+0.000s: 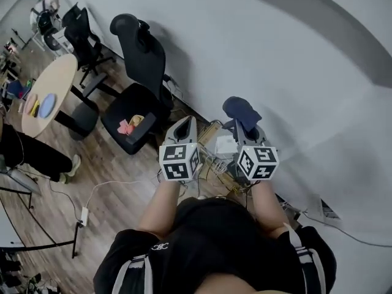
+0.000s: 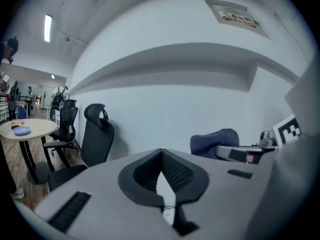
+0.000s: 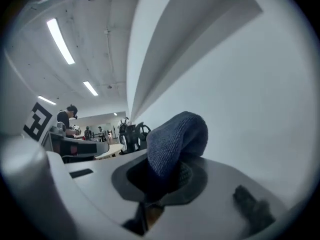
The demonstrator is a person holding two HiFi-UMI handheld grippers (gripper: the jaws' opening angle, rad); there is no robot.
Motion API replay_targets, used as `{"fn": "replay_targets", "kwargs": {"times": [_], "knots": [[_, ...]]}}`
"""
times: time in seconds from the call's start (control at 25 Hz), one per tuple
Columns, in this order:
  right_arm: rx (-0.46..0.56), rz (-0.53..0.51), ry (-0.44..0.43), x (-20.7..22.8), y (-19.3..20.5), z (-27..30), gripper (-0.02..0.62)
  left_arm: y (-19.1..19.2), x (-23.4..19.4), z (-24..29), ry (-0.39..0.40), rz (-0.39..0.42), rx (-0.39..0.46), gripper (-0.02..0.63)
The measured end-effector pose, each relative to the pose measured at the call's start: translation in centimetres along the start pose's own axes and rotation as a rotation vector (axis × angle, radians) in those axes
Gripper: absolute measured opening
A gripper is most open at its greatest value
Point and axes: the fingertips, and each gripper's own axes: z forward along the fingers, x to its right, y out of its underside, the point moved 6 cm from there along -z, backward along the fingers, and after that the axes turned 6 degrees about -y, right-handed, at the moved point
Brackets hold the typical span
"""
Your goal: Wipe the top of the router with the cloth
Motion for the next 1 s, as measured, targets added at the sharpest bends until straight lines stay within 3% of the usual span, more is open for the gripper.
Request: {"fn": "replay_targets", "kwargs": {"times": [0.12,0.24,0.44,0.6,0.76,1.0], "knots": [[0.105,-0.038,-0.013,-2.3,-5.6,-0.4,0.044,-5.7,-1.2,-2.3,-0.033,0.001,0.096,0.005],[0.180,-0.074,-0.005,-2.6,-8.3,-1.1,0.044,-8.3,-1.1,-3.8,-0.059,0.012,0.166,0.005],[0.174,-0.127,0.007,-1.7,-8.5,0.3,0.044,-8.5,-1.6,-2.9,-0.088,-0.010,0.167,0.005],[0.160,-0.118,-0.004,-1.7,-8.6,1.5,0.044,-8.6,-1.8,-1.6,-0.090,0.007,0.146,0.005],[0.213,-0.127,-0.040,-1.3,-9.1,2.2,0.044,-8.3,-1.2,-0.6,-0.096,0.050,0.148,0.005],[0.218,-0.149,-0.026,-0.6,-9.1,1.5,0.044,-7.6,-0.4,-0.9,-0.104,0.051,0.154,0.005]]}}
